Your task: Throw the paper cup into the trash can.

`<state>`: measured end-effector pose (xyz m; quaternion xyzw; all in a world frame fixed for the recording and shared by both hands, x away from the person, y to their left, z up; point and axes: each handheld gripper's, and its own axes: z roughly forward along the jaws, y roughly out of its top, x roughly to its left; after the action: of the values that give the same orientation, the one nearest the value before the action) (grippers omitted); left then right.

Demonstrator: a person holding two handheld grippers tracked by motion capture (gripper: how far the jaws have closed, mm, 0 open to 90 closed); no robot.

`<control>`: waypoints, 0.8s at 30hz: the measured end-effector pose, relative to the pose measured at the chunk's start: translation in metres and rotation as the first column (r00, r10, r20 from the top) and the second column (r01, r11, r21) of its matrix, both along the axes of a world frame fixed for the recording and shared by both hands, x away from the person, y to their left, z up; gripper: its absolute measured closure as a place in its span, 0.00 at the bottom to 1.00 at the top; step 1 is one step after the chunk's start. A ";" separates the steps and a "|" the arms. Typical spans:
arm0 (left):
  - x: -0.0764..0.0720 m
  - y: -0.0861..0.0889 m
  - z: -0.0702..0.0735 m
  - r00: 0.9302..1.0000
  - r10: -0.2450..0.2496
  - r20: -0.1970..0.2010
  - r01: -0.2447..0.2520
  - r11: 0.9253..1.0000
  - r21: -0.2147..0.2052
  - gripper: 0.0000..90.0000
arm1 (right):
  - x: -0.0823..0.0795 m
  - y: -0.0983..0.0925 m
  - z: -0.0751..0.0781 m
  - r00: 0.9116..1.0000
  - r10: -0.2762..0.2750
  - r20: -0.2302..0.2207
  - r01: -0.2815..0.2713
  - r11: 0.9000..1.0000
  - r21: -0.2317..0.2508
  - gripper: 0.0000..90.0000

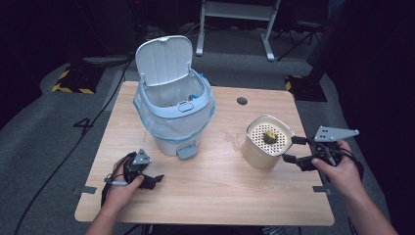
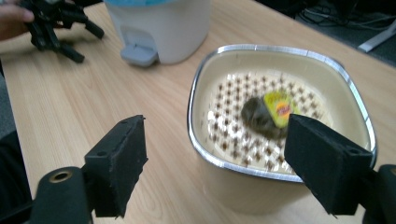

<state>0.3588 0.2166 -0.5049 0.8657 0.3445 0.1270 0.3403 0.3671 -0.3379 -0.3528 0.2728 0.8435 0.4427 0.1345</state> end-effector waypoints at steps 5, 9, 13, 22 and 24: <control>0.000 0.000 0.000 1.000 0.000 0.000 0.000 1.000 0.000 0.09 | -0.009 -0.005 -0.024 1.000 -0.011 -0.029 0.011 1.000 0.005 0.23; 0.000 0.000 0.000 1.000 0.000 0.000 0.000 1.000 0.000 0.09 | -0.017 -0.010 -0.043 0.999 -0.033 -0.041 0.033 0.999 0.003 0.23; 0.000 0.000 0.000 1.000 0.000 0.000 0.000 1.000 0.000 0.09 | -0.019 -0.014 -0.063 0.997 -0.054 -0.061 0.054 0.999 -0.003 0.23; -0.003 -0.003 0.000 0.999 0.038 -0.004 -0.038 0.999 -0.005 0.08 | -0.021 -0.016 -0.116 0.988 -0.109 -0.106 0.106 0.994 -0.031 0.20; -0.004 -0.003 0.000 0.999 0.049 -0.002 -0.049 0.999 -0.002 0.08 | -0.022 -0.016 -0.124 0.987 -0.127 -0.099 0.123 0.991 -0.046 0.20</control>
<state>0.3552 0.2135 -0.5050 0.8568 0.3660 0.1338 0.3378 0.3451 -0.3542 -0.4772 0.3444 0.8392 0.4022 0.1241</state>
